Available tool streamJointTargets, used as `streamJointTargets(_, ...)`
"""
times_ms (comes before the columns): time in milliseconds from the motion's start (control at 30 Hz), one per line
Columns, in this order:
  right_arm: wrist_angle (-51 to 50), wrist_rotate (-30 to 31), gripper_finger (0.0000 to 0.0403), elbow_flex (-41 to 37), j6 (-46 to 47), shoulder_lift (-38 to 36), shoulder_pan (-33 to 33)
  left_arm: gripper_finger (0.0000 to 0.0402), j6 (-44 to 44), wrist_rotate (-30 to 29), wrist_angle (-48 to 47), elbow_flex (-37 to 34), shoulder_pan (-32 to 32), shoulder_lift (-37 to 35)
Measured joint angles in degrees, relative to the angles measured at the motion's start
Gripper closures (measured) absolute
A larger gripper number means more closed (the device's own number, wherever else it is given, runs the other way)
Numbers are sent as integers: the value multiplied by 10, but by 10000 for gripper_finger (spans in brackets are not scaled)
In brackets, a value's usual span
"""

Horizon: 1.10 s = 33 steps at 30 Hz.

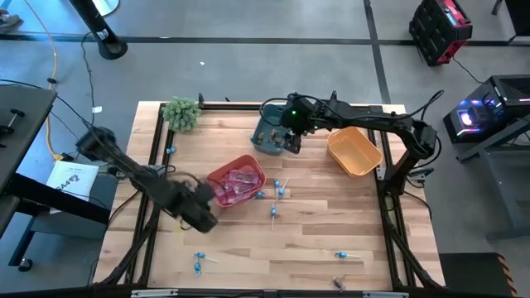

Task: Sort candy
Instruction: Put the black candy into the blue bin, then put the blue candy into the yellow bin

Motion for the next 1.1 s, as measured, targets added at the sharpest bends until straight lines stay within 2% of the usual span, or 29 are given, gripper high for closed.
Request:
streamJointTargets(167,-8,-6,156,0,25,-52,0,377,62,-160,17,0,65,-101)
streamJointTargets(233,-9,-6,156,0,46,-74,0,382,134,-190,49,1,114,-121)
streamJointTargets(300,-9,-6,156,0,70,-96,0,392,235,-188,111,1,172,-127)
streamJointTargets(467,-9,-6,156,0,134,-131,1,401,494,-107,342,1,311,-91)
streamJointTargets(600,-9,-1,156,0,175,-144,3,401,601,-42,501,1,411,-31)
streamJointTargets(700,-9,13,156,0,192,-145,8,401,607,32,568,1,472,21)
streamJointTargets(833,-8,37,156,0,215,-145,14,387,579,112,602,1,523,87)
streamJointTargets(967,-3,47,156,0,234,-145,17,349,558,155,603,0,542,133)
streamJointTargets(1100,-4,48,156,0,242,-145,17,299,533,202,605,0,550,139)
